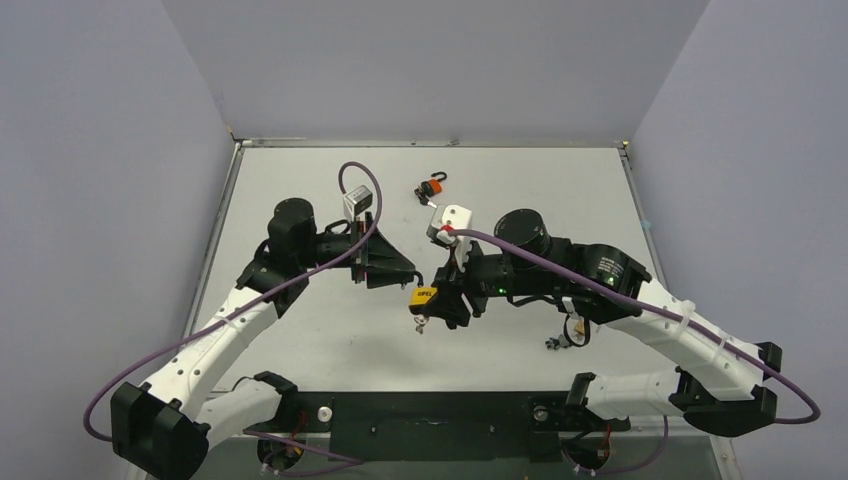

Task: Lock with the key
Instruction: Pick up the lock from the center of the board.

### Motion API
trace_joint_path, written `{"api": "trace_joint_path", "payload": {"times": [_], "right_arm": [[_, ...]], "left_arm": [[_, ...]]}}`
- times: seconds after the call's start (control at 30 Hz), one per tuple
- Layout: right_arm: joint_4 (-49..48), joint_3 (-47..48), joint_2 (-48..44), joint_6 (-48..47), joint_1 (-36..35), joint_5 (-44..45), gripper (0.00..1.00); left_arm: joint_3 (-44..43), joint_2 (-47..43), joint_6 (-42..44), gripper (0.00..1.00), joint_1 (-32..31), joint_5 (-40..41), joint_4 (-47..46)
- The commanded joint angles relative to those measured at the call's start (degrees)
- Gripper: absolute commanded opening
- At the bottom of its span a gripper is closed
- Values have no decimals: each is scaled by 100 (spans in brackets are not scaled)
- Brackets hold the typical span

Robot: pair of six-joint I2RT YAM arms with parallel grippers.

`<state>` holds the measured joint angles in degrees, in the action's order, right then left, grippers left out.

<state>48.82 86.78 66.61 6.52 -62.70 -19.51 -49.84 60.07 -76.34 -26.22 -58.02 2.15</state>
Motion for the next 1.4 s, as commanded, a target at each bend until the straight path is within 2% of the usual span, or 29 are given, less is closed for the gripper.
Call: {"api": "trace_joint_path", "payload": {"times": [0.0, 0.17, 0.6, 0.73, 0.87, 0.9, 0.97, 1.0, 1.03, 1.07, 1.1, 1.13, 1.2, 1.27, 1.37], "right_arm": [[-188, 398, 109, -154, -57, 74, 0], [-66, 582, 286, -246, -58, 127, 0], [50, 647, 305, -323, -58, 235, 0], [82, 642, 289, -335, -58, 222, 0], [84, 602, 291, -336, -67, 196, 0], [82, 587, 296, -332, -67, 202, 0], [75, 561, 296, -314, -74, 248, 0], [55, 547, 297, -303, -73, 264, 2], [26, 510, 290, -268, -75, 343, 11], [-80, 477, 247, -187, -71, 400, 25], [-143, 387, 216, -139, -74, 607, 33], [-302, 272, 143, -32, -75, 747, 47], [-590, 85, -40, 165, -65, 1216, 60], [-949, -143, -274, 384, -2, 1774, 69], [-1542, -524, -679, 781, 298, 1879, 77]], "left_arm": [[88, -127, -574, 41, -91, -211, -1085], [134, -96, -741, 40, -196, -231, -1275], [180, -66, -760, 28, -305, -252, -1287], [217, -66, -747, 20, -308, -239, -1280], [243, -68, -705, 7, -305, -192, -1254], [241, -71, -674, 0, -305, -164, -1220], [194, -90, -582, 0, -305, -95, -1155], [152, -114, -478, 0, -305, -38, -1125], [67, -129, -399, 0, -294, 48, -977], [17, -168, -224, 0, -295, 113, -877], [-105, -191, -127, 0, -292, 255, -713], [-175, -242, 60, 0, -290, 344, -631], [-405, -309, 398, 0, -283, 787, -292], [-620, -400, 648, 0, -260, 1156, -80], [-843, -525, 805, 0, -237, 1595, -111]]}}
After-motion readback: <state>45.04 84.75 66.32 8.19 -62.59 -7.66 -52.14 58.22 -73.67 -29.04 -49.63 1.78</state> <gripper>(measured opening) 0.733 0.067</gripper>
